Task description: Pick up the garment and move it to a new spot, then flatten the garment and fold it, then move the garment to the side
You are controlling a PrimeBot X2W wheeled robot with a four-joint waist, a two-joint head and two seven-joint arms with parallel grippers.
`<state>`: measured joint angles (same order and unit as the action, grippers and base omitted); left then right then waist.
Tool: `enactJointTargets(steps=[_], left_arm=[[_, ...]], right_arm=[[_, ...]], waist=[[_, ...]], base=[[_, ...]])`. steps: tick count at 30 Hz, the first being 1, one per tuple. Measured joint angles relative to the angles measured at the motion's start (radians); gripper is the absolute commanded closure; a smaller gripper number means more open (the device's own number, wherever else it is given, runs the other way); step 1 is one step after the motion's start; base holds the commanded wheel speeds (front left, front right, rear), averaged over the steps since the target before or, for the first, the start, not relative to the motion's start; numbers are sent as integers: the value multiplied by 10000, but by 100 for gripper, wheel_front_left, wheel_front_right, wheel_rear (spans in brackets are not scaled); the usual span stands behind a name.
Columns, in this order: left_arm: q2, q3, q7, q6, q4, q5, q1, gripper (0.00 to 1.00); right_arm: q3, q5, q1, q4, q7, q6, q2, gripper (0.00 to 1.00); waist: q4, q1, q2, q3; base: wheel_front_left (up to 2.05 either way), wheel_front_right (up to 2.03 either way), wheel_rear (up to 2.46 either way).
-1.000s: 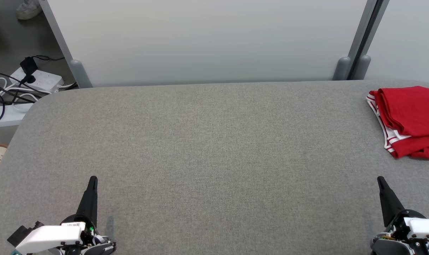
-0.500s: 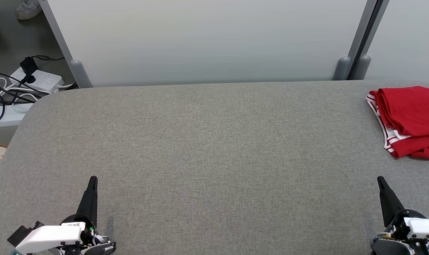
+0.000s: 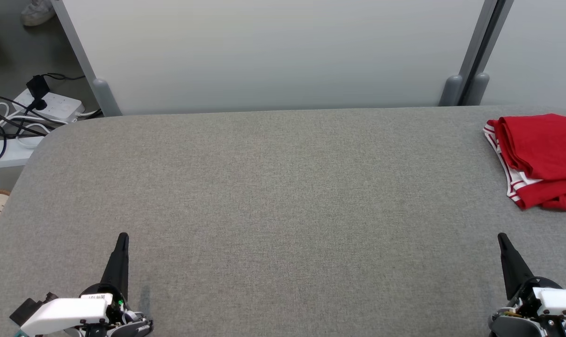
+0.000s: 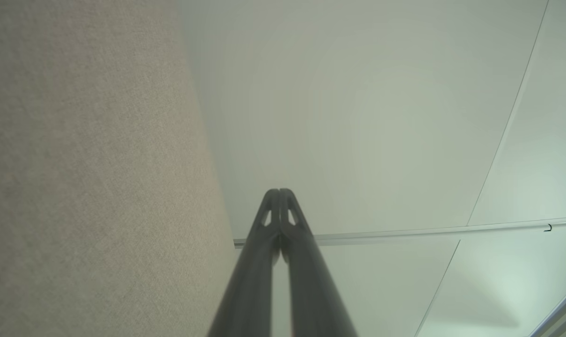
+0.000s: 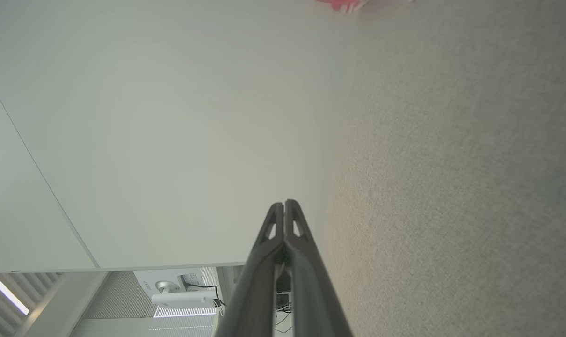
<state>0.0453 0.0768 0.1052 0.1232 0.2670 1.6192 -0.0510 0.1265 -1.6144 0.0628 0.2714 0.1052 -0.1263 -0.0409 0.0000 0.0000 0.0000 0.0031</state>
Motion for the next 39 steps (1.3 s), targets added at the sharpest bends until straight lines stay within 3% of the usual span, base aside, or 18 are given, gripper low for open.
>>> enactJointTargets(steps=[39], left_arm=[[-8, 21, 2, 0, 0, -67, 0, 100]], right_arm=[[13, 2, 0, 0, 2, 0, 6, 100]], waist=[[0, 0, 0, 0]], base=[[0, 0, 0]])
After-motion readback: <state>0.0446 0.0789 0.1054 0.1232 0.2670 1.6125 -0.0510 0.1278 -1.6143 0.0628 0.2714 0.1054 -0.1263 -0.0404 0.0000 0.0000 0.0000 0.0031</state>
